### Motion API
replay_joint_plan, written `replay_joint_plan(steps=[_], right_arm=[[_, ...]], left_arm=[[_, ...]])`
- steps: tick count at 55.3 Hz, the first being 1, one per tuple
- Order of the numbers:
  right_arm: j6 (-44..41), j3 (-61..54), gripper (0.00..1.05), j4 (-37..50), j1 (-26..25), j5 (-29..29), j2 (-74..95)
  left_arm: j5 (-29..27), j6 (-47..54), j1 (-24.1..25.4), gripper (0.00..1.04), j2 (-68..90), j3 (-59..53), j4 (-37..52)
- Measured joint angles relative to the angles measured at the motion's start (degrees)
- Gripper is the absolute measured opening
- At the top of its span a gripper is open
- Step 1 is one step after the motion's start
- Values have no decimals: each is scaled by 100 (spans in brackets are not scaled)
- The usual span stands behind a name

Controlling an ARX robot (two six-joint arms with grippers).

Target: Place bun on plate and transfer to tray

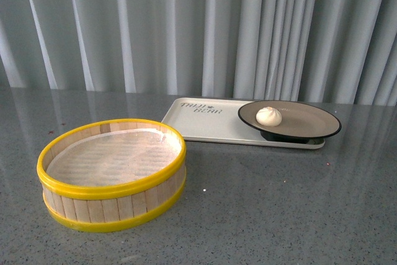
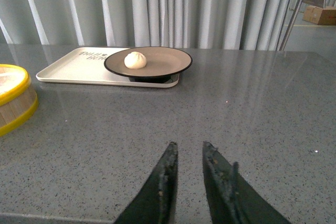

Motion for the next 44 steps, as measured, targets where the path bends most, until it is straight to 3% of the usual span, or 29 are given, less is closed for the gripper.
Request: replay_joint_plan(steps=[9, 23, 44], right_arm=[[0, 0, 54, 0, 0, 0, 0], [2, 0, 97, 0, 0, 2, 0], [2, 0, 96, 0, 0, 2, 0]], left_arm=[[0, 0, 0, 98, 0, 0, 0], [0, 0, 0, 98, 0, 0, 0], [0, 0, 0, 98, 0, 0, 0]])
